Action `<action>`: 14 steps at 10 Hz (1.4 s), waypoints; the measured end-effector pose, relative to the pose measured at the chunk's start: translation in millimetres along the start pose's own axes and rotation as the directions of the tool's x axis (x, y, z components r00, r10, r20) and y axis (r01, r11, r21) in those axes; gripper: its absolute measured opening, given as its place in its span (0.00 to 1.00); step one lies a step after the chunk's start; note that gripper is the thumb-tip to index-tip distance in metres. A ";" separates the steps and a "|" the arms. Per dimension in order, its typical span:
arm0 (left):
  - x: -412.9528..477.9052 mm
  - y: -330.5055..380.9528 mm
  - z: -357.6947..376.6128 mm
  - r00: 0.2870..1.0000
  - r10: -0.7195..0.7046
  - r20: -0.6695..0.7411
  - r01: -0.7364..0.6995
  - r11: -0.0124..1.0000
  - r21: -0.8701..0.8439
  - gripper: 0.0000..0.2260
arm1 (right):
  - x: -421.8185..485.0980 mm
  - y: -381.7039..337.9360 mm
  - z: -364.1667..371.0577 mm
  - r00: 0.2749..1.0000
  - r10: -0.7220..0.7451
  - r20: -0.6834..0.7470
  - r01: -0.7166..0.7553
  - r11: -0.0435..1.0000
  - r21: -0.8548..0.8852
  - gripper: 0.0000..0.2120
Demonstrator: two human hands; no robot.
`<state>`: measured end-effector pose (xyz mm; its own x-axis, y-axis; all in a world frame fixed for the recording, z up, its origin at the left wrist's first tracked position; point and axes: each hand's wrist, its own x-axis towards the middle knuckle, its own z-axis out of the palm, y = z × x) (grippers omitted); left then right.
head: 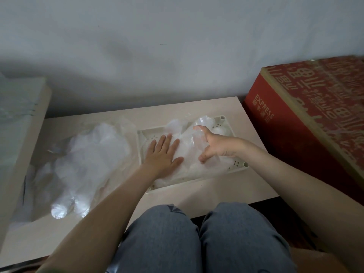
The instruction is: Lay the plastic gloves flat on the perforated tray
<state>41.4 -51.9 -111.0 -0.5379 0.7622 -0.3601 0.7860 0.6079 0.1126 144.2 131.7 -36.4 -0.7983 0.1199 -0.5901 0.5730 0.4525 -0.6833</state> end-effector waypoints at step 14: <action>0.5 -1.5 1.5 0.999 0.014 -0.031 -0.013 0.999 0.034 0.30 | -3.6 16.4 39.5 0.870 -0.475 -0.135 0.108 0.450 -0.886 0.13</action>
<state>40.4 -52.8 -112.8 -0.5360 0.7773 -0.3295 0.8028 0.5900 0.0859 163.7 103.8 -62.4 -0.9914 0.0087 -0.1308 0.0075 0.9999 0.0095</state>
